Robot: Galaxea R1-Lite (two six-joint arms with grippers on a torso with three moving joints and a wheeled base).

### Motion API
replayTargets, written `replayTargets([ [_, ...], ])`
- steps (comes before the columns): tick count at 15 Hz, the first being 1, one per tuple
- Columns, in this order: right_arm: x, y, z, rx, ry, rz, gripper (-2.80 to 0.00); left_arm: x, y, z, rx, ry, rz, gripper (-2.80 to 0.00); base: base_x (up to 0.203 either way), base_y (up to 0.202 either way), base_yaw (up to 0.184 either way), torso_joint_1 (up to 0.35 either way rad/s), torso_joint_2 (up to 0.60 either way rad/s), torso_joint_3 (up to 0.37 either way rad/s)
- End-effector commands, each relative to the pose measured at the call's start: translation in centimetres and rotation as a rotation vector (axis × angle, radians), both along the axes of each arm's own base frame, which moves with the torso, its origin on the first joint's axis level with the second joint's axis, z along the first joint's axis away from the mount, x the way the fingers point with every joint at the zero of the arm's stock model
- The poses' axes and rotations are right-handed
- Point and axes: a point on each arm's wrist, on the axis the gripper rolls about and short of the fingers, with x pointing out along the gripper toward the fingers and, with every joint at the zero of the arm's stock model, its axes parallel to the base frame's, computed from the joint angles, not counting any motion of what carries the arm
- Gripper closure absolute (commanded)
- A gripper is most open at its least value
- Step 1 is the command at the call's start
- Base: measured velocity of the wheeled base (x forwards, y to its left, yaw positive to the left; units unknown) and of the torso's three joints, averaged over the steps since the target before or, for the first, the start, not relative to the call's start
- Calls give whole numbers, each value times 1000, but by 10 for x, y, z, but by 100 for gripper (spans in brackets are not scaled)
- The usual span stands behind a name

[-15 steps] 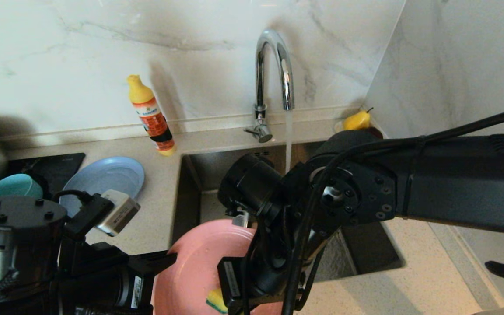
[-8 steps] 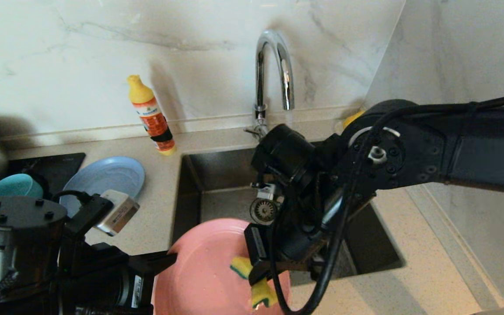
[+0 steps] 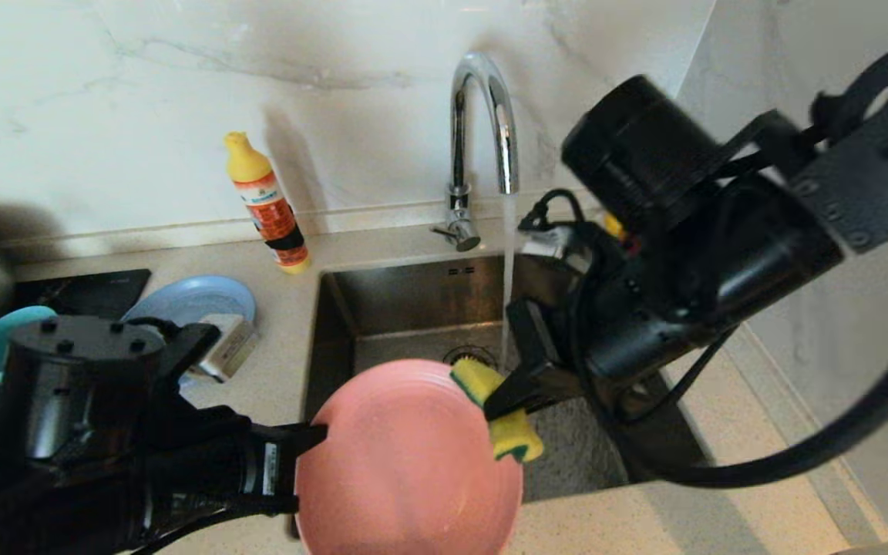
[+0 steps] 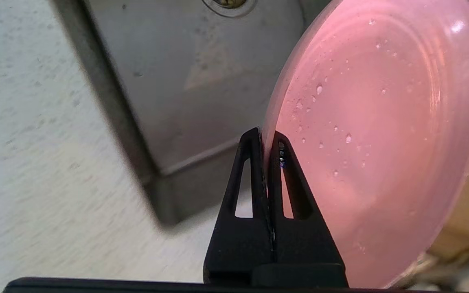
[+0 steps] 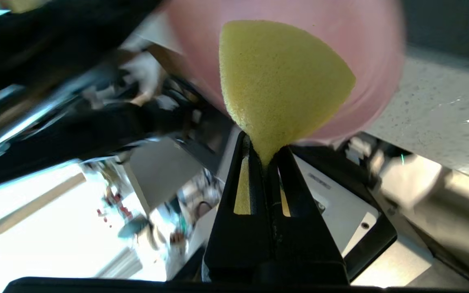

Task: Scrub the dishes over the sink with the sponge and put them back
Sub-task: Wipe the plate, then rinse the plate

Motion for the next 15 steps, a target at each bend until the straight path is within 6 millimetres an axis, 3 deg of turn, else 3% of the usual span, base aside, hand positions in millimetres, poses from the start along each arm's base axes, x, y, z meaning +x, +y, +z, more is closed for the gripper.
replayTargets([
  [1, -27, -51, 44, 94, -117, -50, 0, 34, -19, -9, -7, 71, 44, 0, 0, 0, 0, 0, 0, 0],
  [4, -48, -101, 66, 148, -196, -145, 0, 71, -41, -15, -12, 98, 72, 0, 0, 0, 0, 0, 0, 0],
  [7, -64, -136, 68, 180, -211, -211, 0, 103, -60, -27, -17, 113, 117, 0, 0, 0, 0, 0, 0, 0],
  [10, -69, -151, 62, 162, -227, -231, 0, 125, -77, -30, -45, 109, 129, 0, 0, 0, 0, 0, 0, 0],
  [15, -82, -158, 53, 146, -219, -230, 0, 152, -100, -39, -57, 98, 118, 0, 0, 0, 0, 0, 0, 0],
])
